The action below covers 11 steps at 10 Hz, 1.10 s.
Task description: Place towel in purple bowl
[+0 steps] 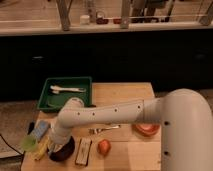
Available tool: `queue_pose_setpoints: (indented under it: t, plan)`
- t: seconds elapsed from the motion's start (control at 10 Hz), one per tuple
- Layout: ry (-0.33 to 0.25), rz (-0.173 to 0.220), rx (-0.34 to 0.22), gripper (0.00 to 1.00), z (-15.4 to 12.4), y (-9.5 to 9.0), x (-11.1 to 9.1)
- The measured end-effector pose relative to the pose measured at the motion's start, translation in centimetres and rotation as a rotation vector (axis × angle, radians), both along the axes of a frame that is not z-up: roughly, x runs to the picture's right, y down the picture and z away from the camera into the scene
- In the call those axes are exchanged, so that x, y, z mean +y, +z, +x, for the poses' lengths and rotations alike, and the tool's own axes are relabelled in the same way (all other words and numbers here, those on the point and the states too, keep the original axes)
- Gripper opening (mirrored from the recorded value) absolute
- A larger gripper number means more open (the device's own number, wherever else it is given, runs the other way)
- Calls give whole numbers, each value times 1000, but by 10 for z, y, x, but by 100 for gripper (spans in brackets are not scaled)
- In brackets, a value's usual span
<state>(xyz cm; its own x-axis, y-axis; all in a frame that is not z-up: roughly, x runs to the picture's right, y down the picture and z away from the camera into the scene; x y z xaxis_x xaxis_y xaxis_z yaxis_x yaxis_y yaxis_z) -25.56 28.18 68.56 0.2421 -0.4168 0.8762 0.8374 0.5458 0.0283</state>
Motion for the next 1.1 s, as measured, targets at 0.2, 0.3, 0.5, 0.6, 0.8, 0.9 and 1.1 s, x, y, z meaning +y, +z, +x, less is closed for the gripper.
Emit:
queue_pose_setpoints:
  t: [0.2,0.3,0.5,0.6,0.8,0.9,1.1]
  plan:
    - [5,1,2,47,8,-3,2]
    - [8,2,4,57,15,-4,2]
    - [6,-3,6,76,20,-7,5]
    - [9,-5,11,80,24,-8,5]
    - [7,-9,16,80,28,-12,6]
    - [4,-10,16,80,28,-13,6]
    - [-3,-16,13,80,27,-12,7]
